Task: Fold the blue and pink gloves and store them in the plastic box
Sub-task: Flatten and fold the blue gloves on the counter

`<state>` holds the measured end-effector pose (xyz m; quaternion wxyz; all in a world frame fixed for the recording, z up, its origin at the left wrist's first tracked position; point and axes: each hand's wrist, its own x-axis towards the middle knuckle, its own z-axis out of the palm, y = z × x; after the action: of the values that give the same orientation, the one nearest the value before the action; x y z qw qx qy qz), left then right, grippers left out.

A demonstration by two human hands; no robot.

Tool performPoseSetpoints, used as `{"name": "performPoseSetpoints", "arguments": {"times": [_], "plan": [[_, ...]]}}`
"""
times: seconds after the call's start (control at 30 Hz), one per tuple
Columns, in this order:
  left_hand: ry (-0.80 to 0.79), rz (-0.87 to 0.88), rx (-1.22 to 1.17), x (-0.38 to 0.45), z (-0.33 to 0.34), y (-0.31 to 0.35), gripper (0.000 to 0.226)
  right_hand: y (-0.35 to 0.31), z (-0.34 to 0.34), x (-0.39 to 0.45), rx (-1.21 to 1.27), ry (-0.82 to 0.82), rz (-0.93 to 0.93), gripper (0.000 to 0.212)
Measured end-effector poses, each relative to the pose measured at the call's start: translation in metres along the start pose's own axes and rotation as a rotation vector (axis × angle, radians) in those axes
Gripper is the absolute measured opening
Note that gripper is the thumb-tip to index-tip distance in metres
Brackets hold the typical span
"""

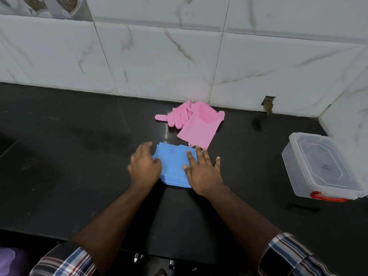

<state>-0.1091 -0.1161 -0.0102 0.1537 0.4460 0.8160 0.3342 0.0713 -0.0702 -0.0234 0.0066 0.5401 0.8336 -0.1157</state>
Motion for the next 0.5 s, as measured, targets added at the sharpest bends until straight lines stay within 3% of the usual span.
{"name": "performPoseSetpoints", "arguments": {"times": [0.07,0.13,0.2,0.27,0.5], "plan": [[0.024,0.321,0.220,-0.005,0.003,0.010,0.061,-0.002,0.002,0.000,-0.008,0.011,0.001,0.059],[-0.164,0.540,0.400,-0.002,0.012,0.015,0.055,-0.002,0.005,0.001,-0.031,0.019,0.001,0.059],[-0.353,0.553,0.552,0.006,0.019,0.011,0.057,-0.001,0.006,0.001,-0.043,0.024,-0.002,0.060],[-0.439,0.510,0.610,0.015,0.023,0.003,0.062,0.001,0.007,0.002,-0.031,0.018,-0.006,0.061],[-0.376,0.499,0.521,0.012,0.031,-0.017,0.072,0.004,0.008,0.003,-0.024,-0.010,-0.018,0.063]]}}
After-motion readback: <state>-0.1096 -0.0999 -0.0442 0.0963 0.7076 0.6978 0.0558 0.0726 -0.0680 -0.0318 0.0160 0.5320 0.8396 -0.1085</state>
